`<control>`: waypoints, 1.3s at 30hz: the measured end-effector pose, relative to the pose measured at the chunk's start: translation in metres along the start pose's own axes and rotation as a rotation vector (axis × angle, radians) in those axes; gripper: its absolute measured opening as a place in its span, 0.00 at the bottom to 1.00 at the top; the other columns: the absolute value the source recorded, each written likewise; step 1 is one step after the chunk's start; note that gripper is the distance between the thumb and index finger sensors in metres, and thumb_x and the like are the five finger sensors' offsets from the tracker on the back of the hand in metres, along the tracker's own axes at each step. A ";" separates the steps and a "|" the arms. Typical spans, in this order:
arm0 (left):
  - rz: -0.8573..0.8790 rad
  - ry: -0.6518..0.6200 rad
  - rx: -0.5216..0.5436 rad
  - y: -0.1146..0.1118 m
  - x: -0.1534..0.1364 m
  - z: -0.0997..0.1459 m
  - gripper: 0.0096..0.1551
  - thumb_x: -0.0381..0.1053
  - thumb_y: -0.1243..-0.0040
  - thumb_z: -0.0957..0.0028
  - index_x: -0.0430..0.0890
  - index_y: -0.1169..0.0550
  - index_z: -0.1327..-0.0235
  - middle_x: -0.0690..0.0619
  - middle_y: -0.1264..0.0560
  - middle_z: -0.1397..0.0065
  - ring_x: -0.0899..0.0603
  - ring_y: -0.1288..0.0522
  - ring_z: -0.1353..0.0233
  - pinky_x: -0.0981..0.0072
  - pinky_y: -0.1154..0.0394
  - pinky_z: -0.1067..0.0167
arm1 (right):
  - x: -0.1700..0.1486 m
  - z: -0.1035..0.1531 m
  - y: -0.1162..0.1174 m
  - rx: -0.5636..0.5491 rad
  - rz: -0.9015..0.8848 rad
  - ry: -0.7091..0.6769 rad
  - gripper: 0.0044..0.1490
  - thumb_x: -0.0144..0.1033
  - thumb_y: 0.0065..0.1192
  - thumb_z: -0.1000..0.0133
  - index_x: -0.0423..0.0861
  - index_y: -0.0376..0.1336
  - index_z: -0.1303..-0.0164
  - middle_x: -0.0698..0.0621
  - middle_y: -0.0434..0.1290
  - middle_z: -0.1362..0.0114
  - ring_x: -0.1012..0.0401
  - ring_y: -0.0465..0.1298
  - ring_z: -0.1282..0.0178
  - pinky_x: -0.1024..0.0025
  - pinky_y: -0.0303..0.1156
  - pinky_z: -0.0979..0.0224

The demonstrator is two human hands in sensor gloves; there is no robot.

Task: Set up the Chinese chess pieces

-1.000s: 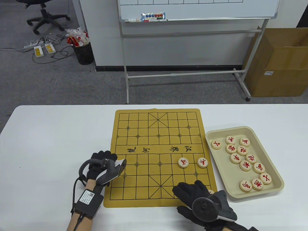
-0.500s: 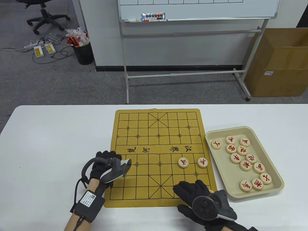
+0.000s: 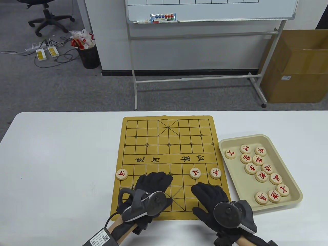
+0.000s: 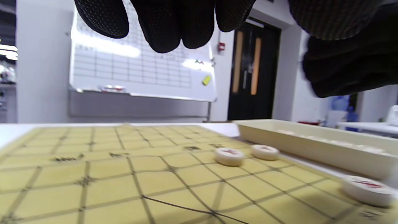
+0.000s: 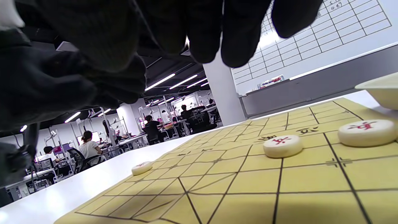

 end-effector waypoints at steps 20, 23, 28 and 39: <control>0.122 -0.035 0.049 -0.017 0.006 0.017 0.48 0.68 0.45 0.59 0.54 0.40 0.23 0.51 0.38 0.17 0.41 0.36 0.17 0.37 0.37 0.24 | 0.002 -0.006 -0.002 0.010 -0.043 0.009 0.49 0.51 0.65 0.48 0.45 0.55 0.18 0.42 0.61 0.16 0.42 0.65 0.18 0.37 0.56 0.19; 0.092 -0.049 0.056 -0.018 0.007 0.019 0.48 0.68 0.46 0.59 0.54 0.40 0.23 0.51 0.38 0.17 0.41 0.36 0.17 0.37 0.37 0.24 | -0.009 -0.016 -0.031 -0.068 0.011 0.046 0.49 0.51 0.65 0.48 0.45 0.56 0.18 0.41 0.61 0.16 0.42 0.66 0.18 0.38 0.57 0.19; 0.072 -0.058 0.053 -0.020 0.007 0.021 0.49 0.68 0.46 0.59 0.54 0.40 0.23 0.51 0.38 0.17 0.41 0.36 0.17 0.37 0.38 0.24 | -0.068 -0.042 -0.071 -0.123 0.093 0.235 0.47 0.49 0.65 0.47 0.45 0.57 0.18 0.42 0.62 0.16 0.43 0.68 0.19 0.38 0.58 0.19; 0.053 -0.054 0.059 -0.022 0.005 0.022 0.48 0.68 0.46 0.59 0.54 0.40 0.23 0.51 0.38 0.17 0.41 0.36 0.17 0.37 0.38 0.24 | -0.216 -0.080 -0.055 0.211 0.580 0.617 0.42 0.45 0.68 0.48 0.50 0.59 0.21 0.48 0.65 0.18 0.50 0.72 0.22 0.42 0.61 0.18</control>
Point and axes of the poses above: the tracker on the back of each hand, its own x axis roughly to the thumb side, its own z axis roughly from the fingertips to the wrist, y = z × x, the point moved 4 cm from there along -z, roughly from the wrist to the fingertips
